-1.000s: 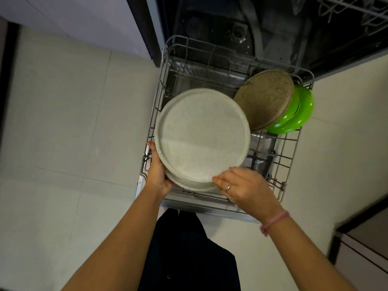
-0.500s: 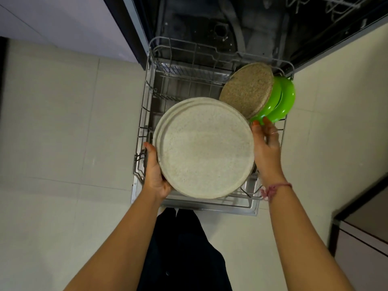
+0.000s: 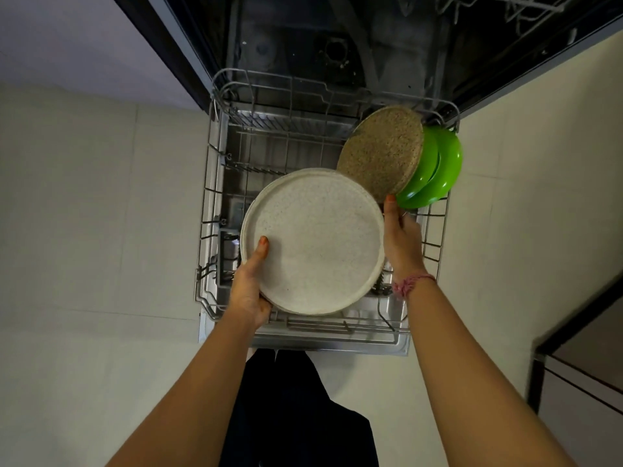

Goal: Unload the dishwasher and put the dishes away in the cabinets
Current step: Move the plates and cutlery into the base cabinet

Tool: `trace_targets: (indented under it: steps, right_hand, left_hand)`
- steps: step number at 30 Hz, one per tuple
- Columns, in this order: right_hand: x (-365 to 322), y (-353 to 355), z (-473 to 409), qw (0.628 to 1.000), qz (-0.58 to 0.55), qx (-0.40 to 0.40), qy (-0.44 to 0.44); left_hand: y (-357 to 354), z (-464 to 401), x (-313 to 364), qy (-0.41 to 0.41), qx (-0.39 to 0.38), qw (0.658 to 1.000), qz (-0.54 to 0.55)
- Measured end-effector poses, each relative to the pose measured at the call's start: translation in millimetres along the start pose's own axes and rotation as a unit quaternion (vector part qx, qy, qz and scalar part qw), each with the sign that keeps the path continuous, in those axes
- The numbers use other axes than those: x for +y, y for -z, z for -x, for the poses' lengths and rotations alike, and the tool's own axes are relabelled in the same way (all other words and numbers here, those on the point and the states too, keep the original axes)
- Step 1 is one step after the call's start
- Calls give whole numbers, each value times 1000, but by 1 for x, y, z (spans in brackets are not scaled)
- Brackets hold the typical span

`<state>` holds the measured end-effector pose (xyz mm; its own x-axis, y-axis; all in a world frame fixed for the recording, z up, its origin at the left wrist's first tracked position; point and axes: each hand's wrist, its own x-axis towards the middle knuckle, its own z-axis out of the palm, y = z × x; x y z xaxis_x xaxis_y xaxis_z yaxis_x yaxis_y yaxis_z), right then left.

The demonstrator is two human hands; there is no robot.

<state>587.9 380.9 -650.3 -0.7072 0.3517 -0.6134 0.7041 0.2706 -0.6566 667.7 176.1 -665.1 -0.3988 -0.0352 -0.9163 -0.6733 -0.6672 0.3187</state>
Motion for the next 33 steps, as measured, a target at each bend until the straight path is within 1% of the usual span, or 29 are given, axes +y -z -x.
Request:
trace_targets:
  steps: [1, 3, 5, 6, 9, 10, 14, 16, 17, 18, 19, 20, 21, 22, 23, 24, 25, 26, 27, 29, 33]
  right_hand:
    - [0, 0, -9, 1000, -15, 12, 5]
    - [-1, 0, -34, 996, -54, 75, 14]
    - [-7, 2, -59, 988, -57, 141, -7]
    - [-8, 2, -70, 987, -50, 151, -22]
    - [-10, 0, -91, 993, -33, 110, -17]
    - [-10, 0, -95, 993, -50, 102, -18]
    - [-26, 5, -91, 981, -160, 111, -3]
    - [-37, 11, -76, 973, -207, 93, 42]
    - [-42, 16, -63, 973, -202, 82, 80]
    - [-44, 20, -50, 974, -172, 75, 124]
    - [-44, 25, -34, 976, -117, 71, 172]
    - [-41, 31, -19, 968, -44, 73, 235]
    - [-37, 35, -4, 945, 43, 84, 314]
    - [-31, 39, 10, 902, 127, 93, 402]
    - [-23, 42, 23, 847, 201, 88, 484]
    - [-14, 44, 33, 790, 257, 69, 553]
    - [-4, 46, 43, 743, 294, 34, 601]
    - [6, 48, 48, 708, 317, -9, 631]
    - [15, 51, 51, 683, 333, -47, 649]
    - [32, 55, 54, 648, 373, -84, 659]
    - [51, 56, 58, 616, 419, -122, 656]
  left_hand:
    - [-1, -1, 2, -2, -8, 1000, 4]
    - [-3, -4, 6, -10, -34, 999, 3]
    - [-7, -9, 10, -12, -44, 999, -16]
    - [-8, -11, 12, -14, -40, 999, -17]
    - [-10, -20, 11, -14, -40, 999, -1]
    - [-10, -22, 11, -14, -40, 999, 7]
    - [-11, -25, 8, -24, -42, 999, 23]
    - [-14, -23, 6, -35, -53, 998, 28]
    - [-16, -21, 6, -40, -62, 997, 32]
    - [-17, -20, 5, -44, -67, 996, 37]
    - [-18, -19, 5, -45, -68, 996, 39]
    - [-19, -19, 5, -46, -66, 996, 40]
    - [-19, -19, 5, -47, -63, 996, 41]
    - [-21, -19, 5, -48, -60, 996, 43]
    - [-22, -18, 6, -48, -57, 996, 44]
    - [-24, -18, 6, -47, -56, 996, 45]
    - [-25, -15, 7, -47, -54, 996, 45]
    - [-27, -14, 8, -45, -49, 997, 45]
    - [-29, -15, 9, -40, -43, 997, 45]
    - [-30, -15, 8, -36, -46, 997, 44]
    - [-28, -11, 5, -47, -90, 993, 56]
